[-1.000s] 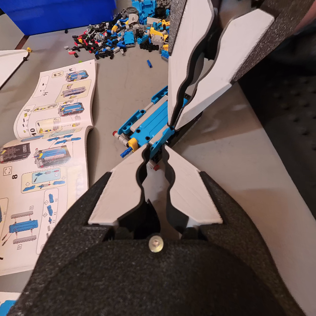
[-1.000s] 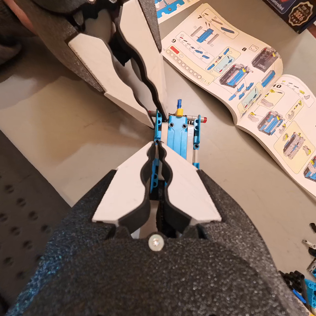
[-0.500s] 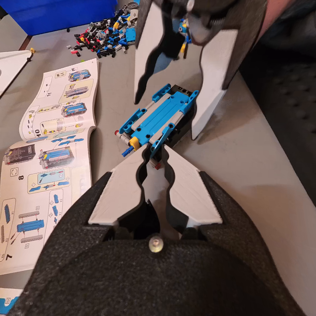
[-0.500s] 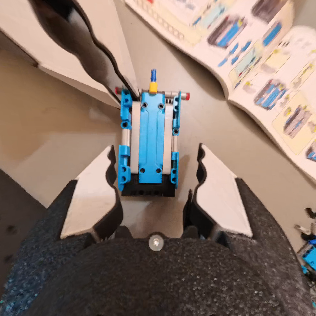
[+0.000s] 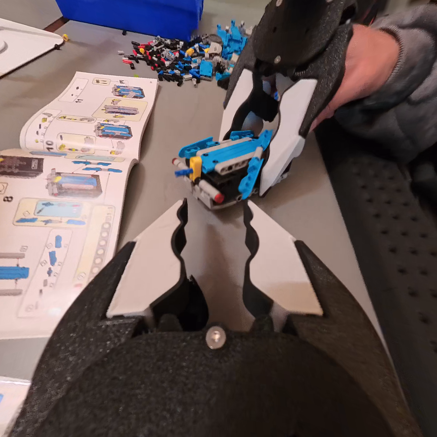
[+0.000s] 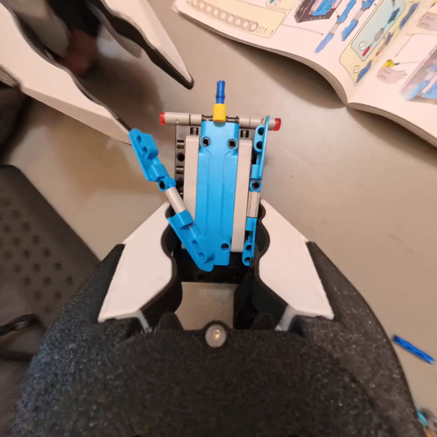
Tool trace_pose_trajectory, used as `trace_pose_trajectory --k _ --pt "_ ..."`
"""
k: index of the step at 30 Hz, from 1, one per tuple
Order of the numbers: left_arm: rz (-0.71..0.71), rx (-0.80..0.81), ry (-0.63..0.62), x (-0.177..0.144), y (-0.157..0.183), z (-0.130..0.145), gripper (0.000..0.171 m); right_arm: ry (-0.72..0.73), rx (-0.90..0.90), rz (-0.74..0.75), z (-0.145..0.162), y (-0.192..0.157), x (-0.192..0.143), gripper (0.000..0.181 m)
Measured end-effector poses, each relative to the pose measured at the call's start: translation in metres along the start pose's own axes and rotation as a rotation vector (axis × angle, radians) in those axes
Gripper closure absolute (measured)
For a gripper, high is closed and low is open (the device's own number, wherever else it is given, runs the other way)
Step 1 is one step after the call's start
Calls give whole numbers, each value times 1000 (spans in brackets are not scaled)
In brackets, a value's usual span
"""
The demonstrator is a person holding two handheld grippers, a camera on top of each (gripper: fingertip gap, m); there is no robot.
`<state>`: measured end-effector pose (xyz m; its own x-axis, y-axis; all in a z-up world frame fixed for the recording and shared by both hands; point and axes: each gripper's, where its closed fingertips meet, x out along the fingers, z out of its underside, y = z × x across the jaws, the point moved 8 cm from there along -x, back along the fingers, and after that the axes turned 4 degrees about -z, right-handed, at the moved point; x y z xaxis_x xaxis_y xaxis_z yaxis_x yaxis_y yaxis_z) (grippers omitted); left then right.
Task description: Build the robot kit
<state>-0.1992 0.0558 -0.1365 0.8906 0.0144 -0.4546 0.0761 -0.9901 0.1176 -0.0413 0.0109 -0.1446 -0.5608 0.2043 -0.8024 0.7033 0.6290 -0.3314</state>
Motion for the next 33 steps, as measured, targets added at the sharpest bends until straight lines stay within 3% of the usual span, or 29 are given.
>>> trace_pose_trajectory --k 3,6,8,11,15,17,21,23,26,28,30,33 --pt "25 -103 67 -12 0 -1 109 67 45 -139 -1 -2 -13 115" --pt "98 -245 268 -22 6 -15 88 151 55 -261 -8 -14 -30 115" --pt "184 -359 368 -20 13 -17 70 173 26 -261 -13 -23 -40 115" --pt "369 -528 455 -9 29 -17 58 219 0 -295 -20 -37 -55 114" --pt "567 -652 694 -20 39 -29 61 284 18 -415 -25 -48 -72 115" --pt "591 -673 756 -26 36 -29 73 318 47 -491 -26 -52 -78 115" --pt "490 -576 738 -17 39 -29 75 348 71 -558 -28 -58 -83 112" --pt "496 -601 794 -16 42 -36 66 355 66 -528 -29 -60 -82 114" --pt "455 -623 811 -7 46 -39 68 371 94 -527 -29 -61 -76 115" --pt "447 -639 813 -3 48 -40 79 357 100 -505 -29 -62 -69 112" --pt "470 -660 802 -1 46 -37 103 350 117 -494 -28 -63 -61 114" --pt "544 -762 763 2 42 -31 106 342 157 -471 -28 -61 -56 114"
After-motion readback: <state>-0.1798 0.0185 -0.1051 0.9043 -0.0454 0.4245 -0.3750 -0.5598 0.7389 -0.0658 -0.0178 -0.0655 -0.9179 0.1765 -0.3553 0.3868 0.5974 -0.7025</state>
